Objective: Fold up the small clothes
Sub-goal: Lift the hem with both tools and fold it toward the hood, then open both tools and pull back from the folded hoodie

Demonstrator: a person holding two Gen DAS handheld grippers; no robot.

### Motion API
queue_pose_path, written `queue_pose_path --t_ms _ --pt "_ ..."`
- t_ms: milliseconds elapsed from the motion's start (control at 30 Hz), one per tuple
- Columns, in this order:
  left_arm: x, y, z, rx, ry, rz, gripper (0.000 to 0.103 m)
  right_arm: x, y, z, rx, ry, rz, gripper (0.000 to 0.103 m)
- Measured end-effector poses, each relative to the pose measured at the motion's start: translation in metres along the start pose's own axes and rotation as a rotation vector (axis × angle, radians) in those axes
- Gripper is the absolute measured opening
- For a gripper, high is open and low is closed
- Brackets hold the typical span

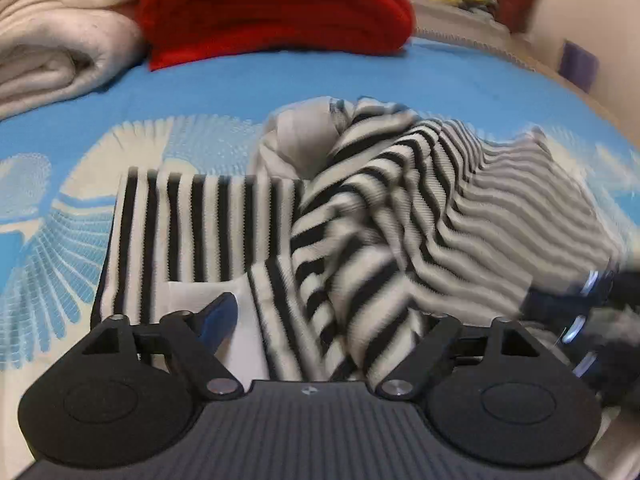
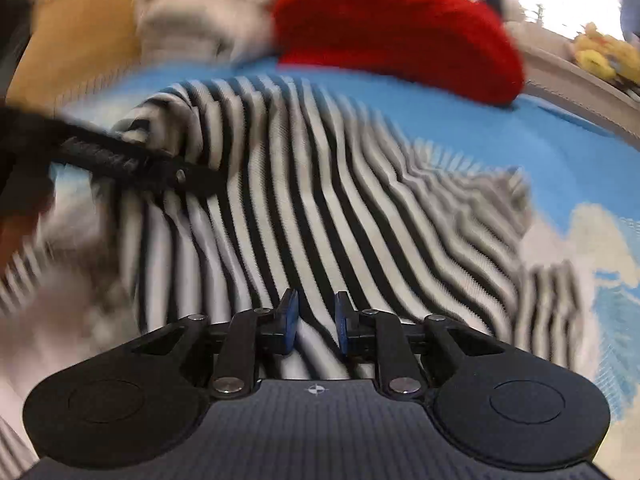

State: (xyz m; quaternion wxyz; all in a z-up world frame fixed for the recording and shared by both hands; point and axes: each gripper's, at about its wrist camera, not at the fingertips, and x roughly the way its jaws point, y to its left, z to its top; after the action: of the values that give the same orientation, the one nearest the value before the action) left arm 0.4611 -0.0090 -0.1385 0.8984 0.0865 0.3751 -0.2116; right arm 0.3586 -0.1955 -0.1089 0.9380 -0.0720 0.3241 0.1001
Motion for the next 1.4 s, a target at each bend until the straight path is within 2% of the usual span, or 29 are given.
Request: queue_pose_path --t_ms 33,67,100,133,200,267,300,367,400,467,500,533,567,600,633,700,733,833,867,900,967,1000,1033,1100,1133,1233,1267,1333,1400 --pt "-0.007 -0.001 -0.005 0.038 -0.046 0.016 0.093 -0.002 0.005 -0.004 -0.055 -0.026 -0.012 0.021" --pt "-0.012 -0.001 -0.004 0.051 -0.042 0.027 0.093 -0.004 0.008 -0.003 -0.084 -0.033 -0.023 0.023" --pt "-0.017 0.001 0.001 0.032 -0.035 0.007 0.093 -0.007 0.006 0.001 -0.081 -0.021 -0.026 0.032" --pt "-0.027 0.008 0.009 -0.014 -0.050 -0.056 0.093 -0.013 -0.003 0.009 -0.033 -0.007 -0.010 0.046" --pt "-0.047 0.022 0.026 -0.133 -0.138 -0.182 0.097 -0.028 -0.032 0.018 0.115 -0.039 0.031 0.057" --pt "-0.056 0.037 0.052 -0.253 -0.197 -0.231 0.102 -0.037 -0.069 0.033 0.307 -0.093 0.010 0.064" --pt "-0.056 0.043 0.066 -0.306 -0.201 -0.245 0.102 -0.035 -0.090 0.043 0.407 -0.096 -0.012 0.065" --pt "-0.032 0.055 0.097 -0.392 -0.120 -0.254 0.101 -0.021 -0.125 0.056 0.560 -0.069 -0.048 0.065" --pt "-0.017 0.060 0.116 -0.422 -0.059 -0.266 0.094 -0.009 -0.141 0.060 0.636 -0.038 -0.065 0.066" --pt "0.018 0.063 0.127 -0.496 0.071 -0.301 0.079 0.014 -0.163 0.061 0.765 0.056 -0.086 0.071" --pt "0.029 0.061 0.128 -0.518 0.120 -0.334 0.063 0.023 -0.173 0.057 0.843 0.098 -0.098 0.073" --pt "0.040 0.058 0.129 -0.523 0.145 -0.366 0.024 0.032 -0.178 0.053 0.905 0.120 -0.083 0.069" --pt "0.048 0.054 0.131 -0.508 0.139 -0.375 0.003 0.039 -0.179 0.052 0.924 0.120 -0.045 0.057" --pt "0.048 0.047 0.133 -0.484 0.105 -0.362 0.003 0.041 -0.176 0.053 0.901 0.100 -0.016 0.014" --pt "0.047 0.043 0.134 -0.458 0.047 -0.336 0.003 0.040 -0.172 0.057 0.843 0.063 -0.015 0.003" --pt "0.054 0.040 0.130 -0.415 -0.040 -0.218 0.003 0.037 -0.165 0.059 0.730 -0.049 -0.077 0.003" --pt "0.069 0.044 0.125 -0.406 -0.041 -0.161 0.003 0.040 -0.165 0.056 0.697 -0.074 -0.126 0.003" --pt "0.102 0.056 0.106 -0.444 0.009 -0.172 0.005 0.072 -0.167 0.035 0.689 0.040 -0.197 0.003" --pt "0.099 0.058 0.102 -0.458 -0.011 -0.182 0.006 0.073 -0.159 0.030 0.639 0.000 -0.212 0.003" --pt "0.092 0.059 0.100 -0.473 -0.025 -0.195 0.009 0.073 -0.152 0.032 0.570 -0.007 -0.227 0.007" --pt "0.072 0.061 0.105 -0.479 -0.049 -0.243 0.026 0.065 -0.144 0.037 0.510 0.026 -0.230 0.022" --pt "0.056 0.062 0.106 -0.465 -0.078 -0.249 0.043 0.058 -0.142 0.040 0.501 0.033 -0.234 0.040" --pt "0.043 0.060 0.112 -0.440 -0.116 -0.237 0.053 0.041 -0.140 0.043 0.487 0.011 -0.264 0.060" --pt "0.011 0.055 0.116 -0.371 -0.162 -0.244 0.054 0.005 -0.130 0.045 0.427 -0.083 -0.315 0.062" --pt "-0.007 0.048 0.115 -0.340 -0.169 -0.276 0.054 -0.013 -0.122 0.046 0.368 -0.120 -0.298 0.062" --pt "-0.033 0.020 0.105 -0.240 -0.156 -0.362 0.055 -0.049 -0.085 0.038 0.232 -0.114 -0.127 0.061" --pt "-0.036 0.009 0.096 -0.196 -0.134 -0.338 0.055 -0.052 -0.073 0.032 0.208 -0.085 -0.079 0.060" --pt "-0.022 -0.007 0.075 -0.118 -0.085 -0.231 0.055 -0.053 -0.045 0.014 0.138 -0.022 -0.020 0.059" --pt "0.008 -0.009 0.052 -0.092 0.003 -0.118 0.055 -0.041 -0.023 -0.011 0.051 0.064 -0.028 0.059"
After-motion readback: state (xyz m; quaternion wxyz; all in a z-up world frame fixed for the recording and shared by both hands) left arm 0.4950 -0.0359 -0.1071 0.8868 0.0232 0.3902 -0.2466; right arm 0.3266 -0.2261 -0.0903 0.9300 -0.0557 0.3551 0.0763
